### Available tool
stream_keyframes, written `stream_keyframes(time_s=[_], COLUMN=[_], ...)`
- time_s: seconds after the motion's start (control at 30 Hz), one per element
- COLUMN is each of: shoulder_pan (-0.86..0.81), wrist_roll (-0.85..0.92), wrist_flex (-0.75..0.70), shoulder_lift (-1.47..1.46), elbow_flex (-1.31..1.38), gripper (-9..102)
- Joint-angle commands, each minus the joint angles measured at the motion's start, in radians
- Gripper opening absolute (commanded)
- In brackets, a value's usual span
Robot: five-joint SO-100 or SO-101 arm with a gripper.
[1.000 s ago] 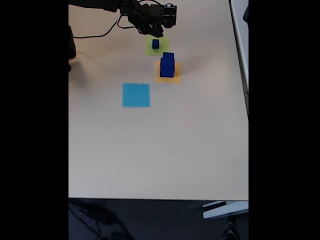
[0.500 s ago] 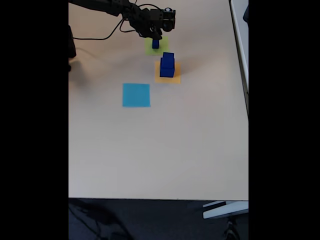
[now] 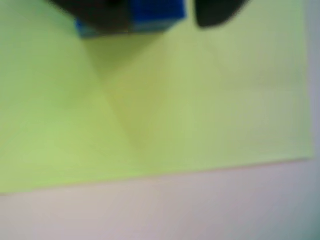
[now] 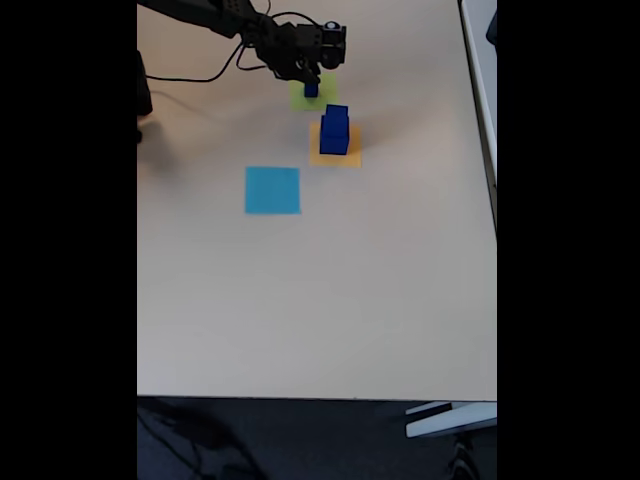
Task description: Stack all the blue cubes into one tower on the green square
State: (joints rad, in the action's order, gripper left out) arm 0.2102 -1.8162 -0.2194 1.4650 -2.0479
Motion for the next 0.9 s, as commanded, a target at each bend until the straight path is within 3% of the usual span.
stream_keyframes(time_s=[0.0, 0.87], shoulder_pan=[0.000, -0.015], wrist_roll=[0.000, 0.018], wrist_flex=[0.021, 0.020], shoulder_lift=[0.012, 0.009], elbow_flex=[0.003, -0.012], gripper=[0, 3])
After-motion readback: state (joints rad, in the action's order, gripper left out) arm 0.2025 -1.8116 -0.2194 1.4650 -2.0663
